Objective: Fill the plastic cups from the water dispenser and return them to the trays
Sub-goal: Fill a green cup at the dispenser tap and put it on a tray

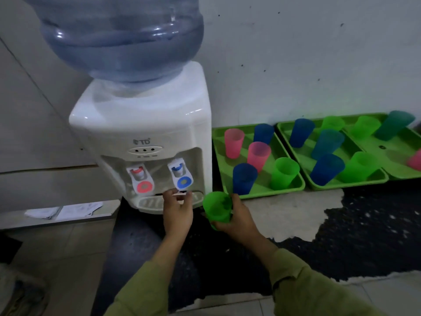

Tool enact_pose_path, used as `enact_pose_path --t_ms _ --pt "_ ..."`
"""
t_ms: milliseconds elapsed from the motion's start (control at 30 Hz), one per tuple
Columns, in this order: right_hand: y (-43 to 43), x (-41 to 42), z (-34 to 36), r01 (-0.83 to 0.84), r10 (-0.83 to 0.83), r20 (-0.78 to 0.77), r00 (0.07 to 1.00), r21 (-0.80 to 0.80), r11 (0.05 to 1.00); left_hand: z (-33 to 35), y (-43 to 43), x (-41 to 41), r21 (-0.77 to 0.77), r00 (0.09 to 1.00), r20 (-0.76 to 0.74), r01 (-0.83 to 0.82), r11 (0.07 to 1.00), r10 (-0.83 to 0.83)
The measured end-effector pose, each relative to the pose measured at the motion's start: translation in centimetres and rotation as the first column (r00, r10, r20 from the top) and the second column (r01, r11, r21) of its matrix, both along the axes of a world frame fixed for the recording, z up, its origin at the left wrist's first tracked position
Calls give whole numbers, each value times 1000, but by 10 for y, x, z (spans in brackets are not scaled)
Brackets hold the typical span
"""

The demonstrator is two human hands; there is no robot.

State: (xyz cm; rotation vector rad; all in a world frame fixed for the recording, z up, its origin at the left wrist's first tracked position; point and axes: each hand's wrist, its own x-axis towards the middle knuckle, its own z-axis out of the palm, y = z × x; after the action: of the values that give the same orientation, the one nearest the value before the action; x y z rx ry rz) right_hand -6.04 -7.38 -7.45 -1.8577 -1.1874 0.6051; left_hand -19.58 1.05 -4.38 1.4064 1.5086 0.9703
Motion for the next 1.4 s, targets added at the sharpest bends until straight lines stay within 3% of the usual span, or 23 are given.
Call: enact_pose_path --t_ms 133,400,700,833,1000,1133,1267,1400 --pt "-28 30 3 48 -44 -55 997 65 997 -13 -24 27 -142 1000 8 17 990 -16" --pt "-100 152 8 88 -89 6 996 90 992 -36 -86 147 -188 957 0 284 940 -289" --pt "-186 316 17 83 -85 81 993 24 996 -47 -164 292 -105 883 -127 440 892 -451" --pt "-215 379 20 109 -109 131 985 11 994 -46 -189 344 -20 814 -183 557 830 -551" --pt "-228 448 24 204 -207 159 965 38 978 -41 -202 392 109 685 -372 702 704 -626" --pt "-226 493 27 301 -316 146 937 116 947 -50 -200 413 33 556 -530 769 639 -641" --pt "-208 531 25 371 -402 138 905 205 906 -63 -199 423 -45 405 -731 774 631 -549" --pt "-185 557 17 430 -451 158 878 150 890 -67 -200 423 -66 362 -773 770 634 -521"
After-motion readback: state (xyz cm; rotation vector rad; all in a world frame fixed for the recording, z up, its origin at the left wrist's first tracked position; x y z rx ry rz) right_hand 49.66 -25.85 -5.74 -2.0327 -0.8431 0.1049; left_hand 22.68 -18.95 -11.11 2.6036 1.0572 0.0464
